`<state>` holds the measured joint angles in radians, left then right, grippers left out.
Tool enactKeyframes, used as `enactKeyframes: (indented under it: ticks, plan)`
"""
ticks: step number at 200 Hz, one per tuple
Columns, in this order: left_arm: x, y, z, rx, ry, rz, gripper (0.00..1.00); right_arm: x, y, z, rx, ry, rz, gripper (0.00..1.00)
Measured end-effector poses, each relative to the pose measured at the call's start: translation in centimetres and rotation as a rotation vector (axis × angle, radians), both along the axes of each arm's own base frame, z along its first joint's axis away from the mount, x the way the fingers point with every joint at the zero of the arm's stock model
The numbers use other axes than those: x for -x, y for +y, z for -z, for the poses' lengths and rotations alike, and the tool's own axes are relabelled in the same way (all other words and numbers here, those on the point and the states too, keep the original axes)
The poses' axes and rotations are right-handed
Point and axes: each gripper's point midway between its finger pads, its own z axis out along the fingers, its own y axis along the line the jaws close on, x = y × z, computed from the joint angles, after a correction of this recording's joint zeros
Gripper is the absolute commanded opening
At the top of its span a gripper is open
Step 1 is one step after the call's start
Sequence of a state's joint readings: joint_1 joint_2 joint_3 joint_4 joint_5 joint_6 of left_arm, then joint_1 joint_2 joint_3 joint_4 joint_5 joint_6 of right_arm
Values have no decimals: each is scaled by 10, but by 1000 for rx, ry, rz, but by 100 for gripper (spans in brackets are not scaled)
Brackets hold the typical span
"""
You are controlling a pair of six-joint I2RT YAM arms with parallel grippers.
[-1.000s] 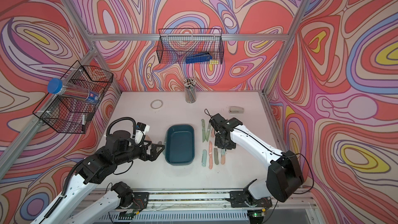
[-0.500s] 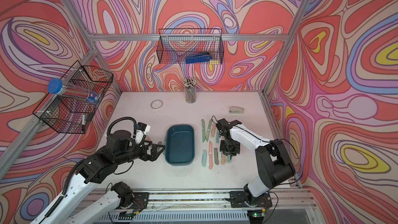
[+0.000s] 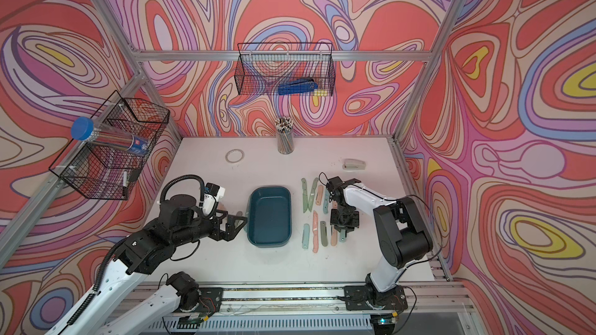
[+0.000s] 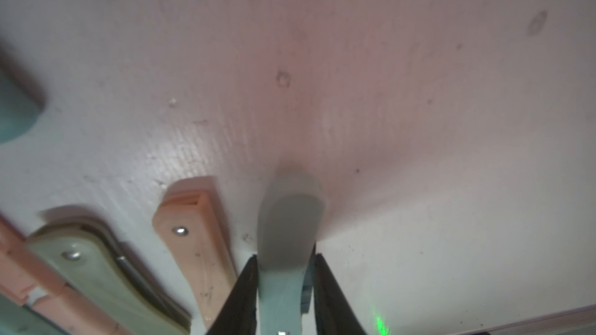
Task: Take the fruit knife out of the storage box
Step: Place the fruit knife at the center of the board.
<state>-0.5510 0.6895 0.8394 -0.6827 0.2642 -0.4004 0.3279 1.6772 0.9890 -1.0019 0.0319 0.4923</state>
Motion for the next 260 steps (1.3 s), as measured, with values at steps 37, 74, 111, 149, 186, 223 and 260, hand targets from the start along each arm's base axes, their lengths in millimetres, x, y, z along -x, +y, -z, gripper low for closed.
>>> enactKeyframes:
  ticks: [37,74,111,149,186,223,260]
  plan:
    - [-1,0,-2,4,-9,-1,100,-4,-2,3,-9,-8,-4,30]
    - [-3,-1,-2,5,-11,-2,100,-2,-2,5,-13,-5,-12,30]
    - [-4,-2,-1,3,-8,-2,100,-1,-2,6,-15,1,-13,31]
    - [-5,-2,-1,2,-10,-4,100,-1,-3,2,-19,-12,-11,32]
    - [-5,-2,-1,2,-11,-5,100,-2,-2,-2,-25,-29,-10,33]
    - [-5,-1,-1,2,-11,-5,100,-2,-2,-7,-28,-38,-7,35]
    - [-4,-1,-2,1,-15,-4,100,-2,-2,-18,-37,-69,-6,38]
